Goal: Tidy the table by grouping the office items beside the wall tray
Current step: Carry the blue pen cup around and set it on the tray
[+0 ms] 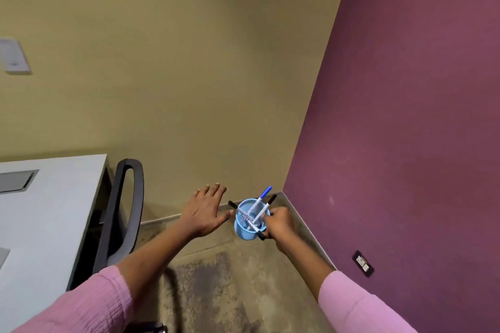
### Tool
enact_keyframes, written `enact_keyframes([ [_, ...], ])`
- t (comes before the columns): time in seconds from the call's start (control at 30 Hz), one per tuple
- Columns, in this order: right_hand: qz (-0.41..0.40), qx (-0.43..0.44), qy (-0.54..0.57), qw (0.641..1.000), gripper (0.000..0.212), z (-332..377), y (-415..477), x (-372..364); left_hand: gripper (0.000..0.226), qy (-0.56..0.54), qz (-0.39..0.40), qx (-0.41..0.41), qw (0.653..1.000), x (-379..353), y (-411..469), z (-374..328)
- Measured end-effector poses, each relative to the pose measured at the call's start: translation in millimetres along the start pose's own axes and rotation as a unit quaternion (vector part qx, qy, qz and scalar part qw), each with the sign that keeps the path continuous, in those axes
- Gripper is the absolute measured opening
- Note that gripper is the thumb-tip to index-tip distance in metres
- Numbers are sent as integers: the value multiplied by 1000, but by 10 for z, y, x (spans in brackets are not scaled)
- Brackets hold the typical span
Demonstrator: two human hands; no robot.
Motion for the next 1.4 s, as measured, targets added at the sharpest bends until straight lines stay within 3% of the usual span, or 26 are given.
enact_keyframes([
  [0.13,17,20,-24,999,13,559,768,-57,81,0,-11,34,999,248,567,386],
  [0.27,33,41,-79,995,30,1104,1407,-224,77,-4,-20,78,997,474,975,806],
  [0.53,143,122,-94,978,22,2095,2791,-962,84,-2,-54,216,975,828,1625,1897],
  [0.9,341,218,-141,904,30,3262,4277,-2277,81,-10,-58,440,896,1135,1987,3193],
  [1.4,502,266,-238,788,37,4065,4592,-5027,80,-9,-59,624,779,1206,1164,4965],
])
Point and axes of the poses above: each hand's wrist, its own y-axis towards the middle knuckle, its own x-axis out of the back of the hand, z = x × y, the point moved 1 cm from there along y, towards the middle knuckle, and after that the axes turned 15 degrees about z, right-handed, at the moved point
